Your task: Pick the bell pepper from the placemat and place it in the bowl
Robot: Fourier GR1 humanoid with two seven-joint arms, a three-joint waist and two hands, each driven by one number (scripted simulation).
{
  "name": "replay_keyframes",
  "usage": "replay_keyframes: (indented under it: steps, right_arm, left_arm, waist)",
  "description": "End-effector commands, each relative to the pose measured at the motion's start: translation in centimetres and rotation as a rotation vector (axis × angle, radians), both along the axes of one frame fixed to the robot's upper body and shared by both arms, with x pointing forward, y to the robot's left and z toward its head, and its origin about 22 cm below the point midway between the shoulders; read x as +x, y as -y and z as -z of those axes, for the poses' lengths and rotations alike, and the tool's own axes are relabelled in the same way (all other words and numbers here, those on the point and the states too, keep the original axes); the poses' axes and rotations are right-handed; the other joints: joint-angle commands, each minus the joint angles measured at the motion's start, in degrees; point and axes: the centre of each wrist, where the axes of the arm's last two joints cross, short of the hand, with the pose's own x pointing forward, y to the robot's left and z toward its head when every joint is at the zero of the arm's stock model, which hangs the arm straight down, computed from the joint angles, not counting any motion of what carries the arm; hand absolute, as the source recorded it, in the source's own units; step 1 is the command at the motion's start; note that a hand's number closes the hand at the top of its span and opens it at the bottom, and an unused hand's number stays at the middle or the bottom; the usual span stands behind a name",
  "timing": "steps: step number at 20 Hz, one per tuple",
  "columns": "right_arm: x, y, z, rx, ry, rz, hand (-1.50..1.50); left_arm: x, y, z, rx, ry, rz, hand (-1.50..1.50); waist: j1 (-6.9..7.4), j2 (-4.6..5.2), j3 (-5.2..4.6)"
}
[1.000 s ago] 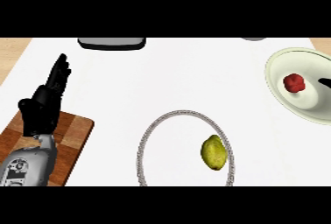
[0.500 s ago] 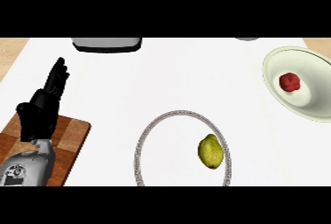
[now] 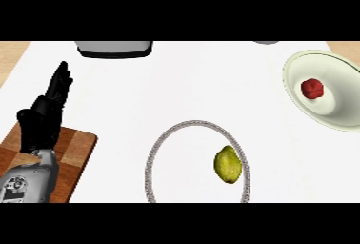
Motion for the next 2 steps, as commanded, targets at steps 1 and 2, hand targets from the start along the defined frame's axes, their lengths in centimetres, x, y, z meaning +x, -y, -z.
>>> replay_keyframes:
  steps: [1,2]
  right_arm:
    - [-1.0,-0.2,-0.2,0.0,0.005,-0.038,-1.5]
    - [-2.1,0.6,-0.4,-0.001,-0.009,-0.016,-1.5]
  left_arm:
    - [-1.9,0.4,0.2,-0.032,-0.006,0.01,0.0]
    - [-2.0,-0.7,-0.1,-0.015,-0.001,-0.012,0.0]
  waist:
    - [0.06,-0.13,-0.04]
    - [0.15,-0.06,-0.02]
